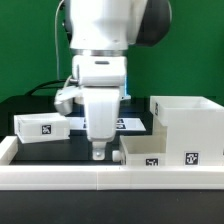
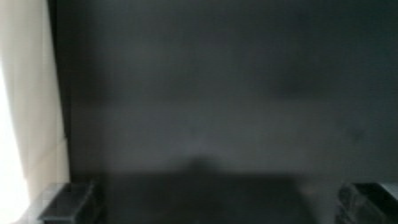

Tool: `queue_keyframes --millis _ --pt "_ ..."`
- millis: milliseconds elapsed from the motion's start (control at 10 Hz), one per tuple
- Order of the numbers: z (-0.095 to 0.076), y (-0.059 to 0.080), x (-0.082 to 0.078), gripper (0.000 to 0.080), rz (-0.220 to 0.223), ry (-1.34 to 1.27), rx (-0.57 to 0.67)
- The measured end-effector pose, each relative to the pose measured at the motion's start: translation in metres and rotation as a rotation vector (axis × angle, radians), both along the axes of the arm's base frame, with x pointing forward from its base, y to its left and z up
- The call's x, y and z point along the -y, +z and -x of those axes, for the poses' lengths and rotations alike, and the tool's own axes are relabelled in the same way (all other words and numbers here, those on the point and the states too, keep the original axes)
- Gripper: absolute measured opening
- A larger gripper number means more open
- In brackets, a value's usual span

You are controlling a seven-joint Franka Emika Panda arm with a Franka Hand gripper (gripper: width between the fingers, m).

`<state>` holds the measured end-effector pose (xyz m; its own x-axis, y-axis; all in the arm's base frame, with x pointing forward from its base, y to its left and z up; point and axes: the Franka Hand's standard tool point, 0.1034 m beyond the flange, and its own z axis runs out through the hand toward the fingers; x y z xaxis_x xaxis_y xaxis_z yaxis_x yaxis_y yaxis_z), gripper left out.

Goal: Assemble drawer

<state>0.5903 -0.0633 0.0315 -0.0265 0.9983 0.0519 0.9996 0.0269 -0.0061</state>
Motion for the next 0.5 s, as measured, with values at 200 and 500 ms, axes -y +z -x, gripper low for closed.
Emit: queue_keyframes --millis 200,500 --pt "0.004 -0.004 0.005 0.0648 -0.064 -0.004 -0.006" --pt "0.009 -0.012 -0.009 0.0648 -0.160 -0.019 -0.016"
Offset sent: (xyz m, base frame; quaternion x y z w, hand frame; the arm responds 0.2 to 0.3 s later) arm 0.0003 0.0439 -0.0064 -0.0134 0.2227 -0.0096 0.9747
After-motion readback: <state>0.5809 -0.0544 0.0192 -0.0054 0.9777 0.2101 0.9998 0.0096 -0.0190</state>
